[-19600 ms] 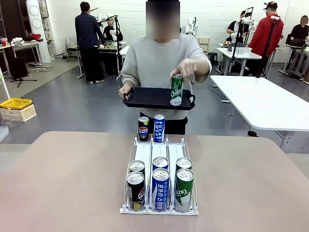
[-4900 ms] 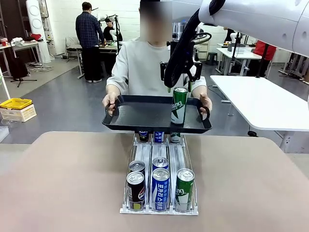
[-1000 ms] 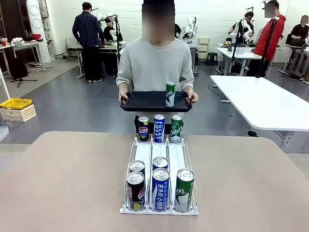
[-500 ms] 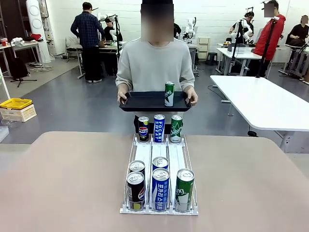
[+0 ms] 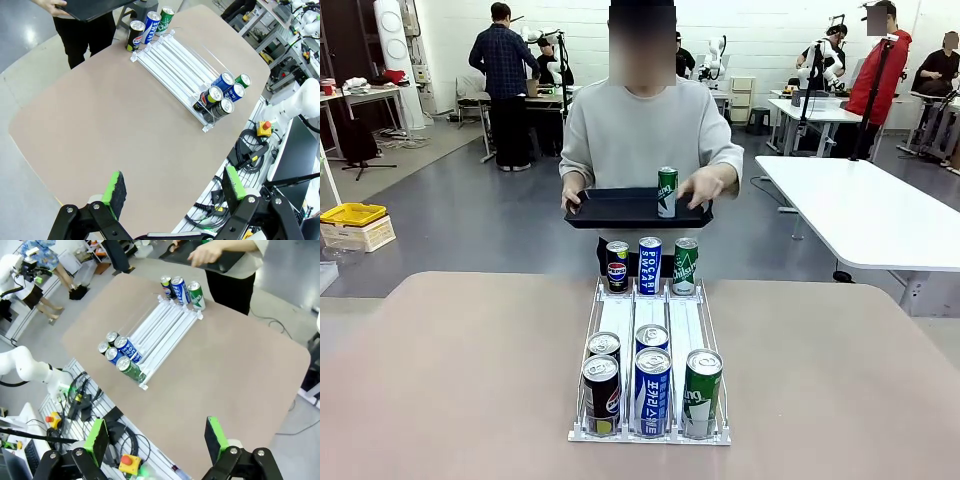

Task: Retrieve and hand over the desired beverage to the person.
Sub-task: Pick up another can of the same type that the person held from the Automatic Can Dispenser.

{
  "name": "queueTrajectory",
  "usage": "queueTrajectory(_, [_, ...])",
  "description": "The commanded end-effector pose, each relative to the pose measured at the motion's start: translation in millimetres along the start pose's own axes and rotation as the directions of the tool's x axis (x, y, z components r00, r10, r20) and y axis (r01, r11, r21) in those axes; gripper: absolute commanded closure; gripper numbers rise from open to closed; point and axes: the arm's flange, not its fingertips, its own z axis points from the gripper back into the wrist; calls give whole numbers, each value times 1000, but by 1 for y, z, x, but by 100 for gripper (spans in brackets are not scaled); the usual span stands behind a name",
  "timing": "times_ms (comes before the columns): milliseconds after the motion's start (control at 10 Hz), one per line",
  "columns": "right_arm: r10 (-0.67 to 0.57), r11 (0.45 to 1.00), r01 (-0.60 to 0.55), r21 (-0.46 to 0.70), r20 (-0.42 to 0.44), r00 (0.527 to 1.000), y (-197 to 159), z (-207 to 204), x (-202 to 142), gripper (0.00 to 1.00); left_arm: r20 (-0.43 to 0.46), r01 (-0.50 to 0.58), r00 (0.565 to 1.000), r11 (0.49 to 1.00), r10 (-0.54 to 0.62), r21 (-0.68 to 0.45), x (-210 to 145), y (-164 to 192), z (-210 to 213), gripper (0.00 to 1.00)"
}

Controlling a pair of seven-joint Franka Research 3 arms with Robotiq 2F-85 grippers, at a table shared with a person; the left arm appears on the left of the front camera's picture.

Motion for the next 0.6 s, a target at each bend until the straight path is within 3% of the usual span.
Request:
queueTrajectory(0, [9,1000,-9,18,8,1000,-1,-1,1,0,10,10,1000,1000,-10,-12,-1,0,1,0])
queueTrajectory(500, [9,1000,-9,18,8,1000,-1,-1,1,0,10,10,1000,1000,-10,-12,-1,0,1,0])
